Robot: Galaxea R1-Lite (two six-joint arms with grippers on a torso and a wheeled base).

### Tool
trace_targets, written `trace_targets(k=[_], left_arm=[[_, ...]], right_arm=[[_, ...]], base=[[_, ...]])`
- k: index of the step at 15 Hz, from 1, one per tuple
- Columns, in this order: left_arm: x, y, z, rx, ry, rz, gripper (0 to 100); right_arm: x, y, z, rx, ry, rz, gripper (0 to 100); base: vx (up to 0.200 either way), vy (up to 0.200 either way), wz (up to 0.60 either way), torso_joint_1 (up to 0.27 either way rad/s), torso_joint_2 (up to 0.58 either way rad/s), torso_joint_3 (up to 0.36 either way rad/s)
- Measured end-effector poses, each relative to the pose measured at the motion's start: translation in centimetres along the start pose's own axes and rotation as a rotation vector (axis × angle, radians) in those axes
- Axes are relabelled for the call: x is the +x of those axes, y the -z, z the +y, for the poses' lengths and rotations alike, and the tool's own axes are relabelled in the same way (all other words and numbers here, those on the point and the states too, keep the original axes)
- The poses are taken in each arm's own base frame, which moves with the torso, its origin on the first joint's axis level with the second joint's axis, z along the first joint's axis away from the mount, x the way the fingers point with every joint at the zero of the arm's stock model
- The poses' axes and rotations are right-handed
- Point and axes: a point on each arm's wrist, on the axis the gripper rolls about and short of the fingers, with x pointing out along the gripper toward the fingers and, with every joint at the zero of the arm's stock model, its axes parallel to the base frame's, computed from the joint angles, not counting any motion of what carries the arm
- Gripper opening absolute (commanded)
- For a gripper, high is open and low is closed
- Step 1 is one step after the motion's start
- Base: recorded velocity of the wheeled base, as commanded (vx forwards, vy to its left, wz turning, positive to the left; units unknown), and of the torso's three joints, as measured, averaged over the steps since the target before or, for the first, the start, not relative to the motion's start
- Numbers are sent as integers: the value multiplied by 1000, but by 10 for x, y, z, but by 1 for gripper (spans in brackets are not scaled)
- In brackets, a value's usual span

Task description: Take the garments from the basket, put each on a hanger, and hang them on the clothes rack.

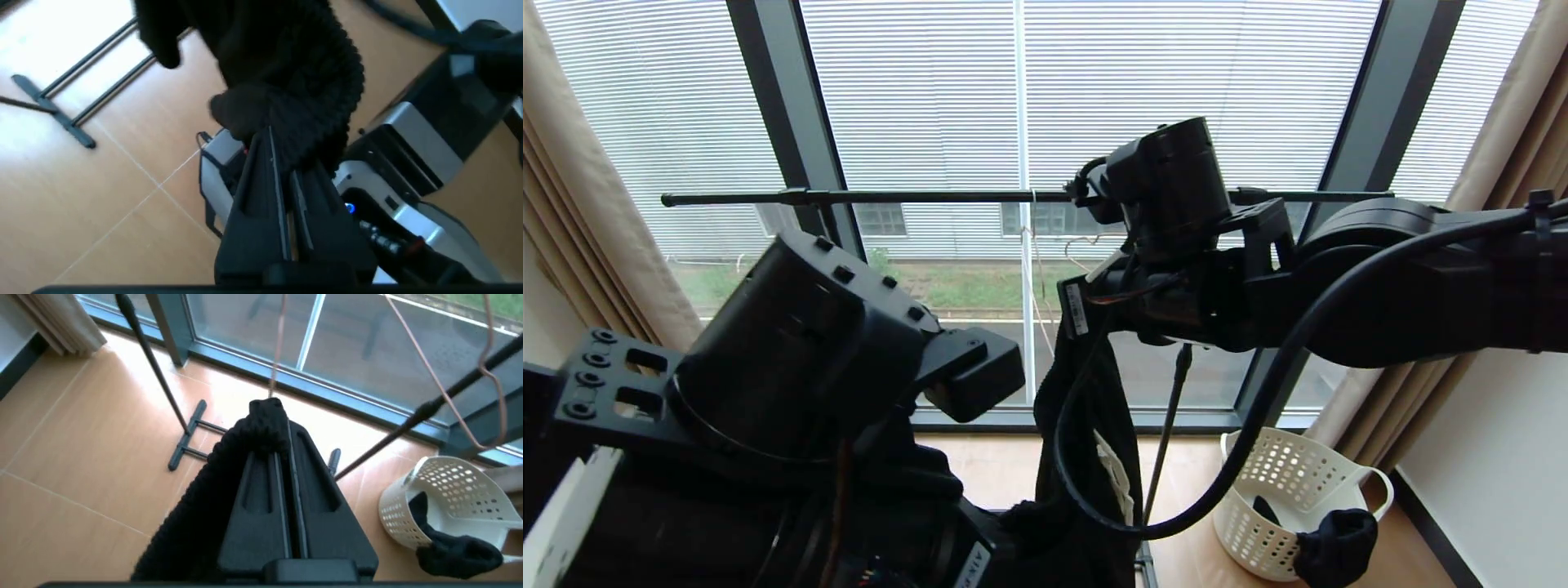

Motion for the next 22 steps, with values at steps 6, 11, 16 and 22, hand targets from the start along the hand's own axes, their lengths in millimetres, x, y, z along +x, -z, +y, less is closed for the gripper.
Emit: trace_targets(k=[6,11,16,22], left_arm=[[9,-12,-21,-23,61,-5,0],[1,-6,11,-83,-22,-14,0],[3,-14,70,-159,-167,-102,0],[32,-22,89,-142,-198,-102,100]], right_arm=[[15,6,25,-1,-34,8,0],[10,1,-17,55,44,14,0],[-35,15,-53,104,87,38,0],[-66,43,-68,153,76,86,0]], base=[[0,0,0,0,0,0],[0,0,0,0,0,0],[0,0,0,0,0,0],[0,0,0,0,0,0]])
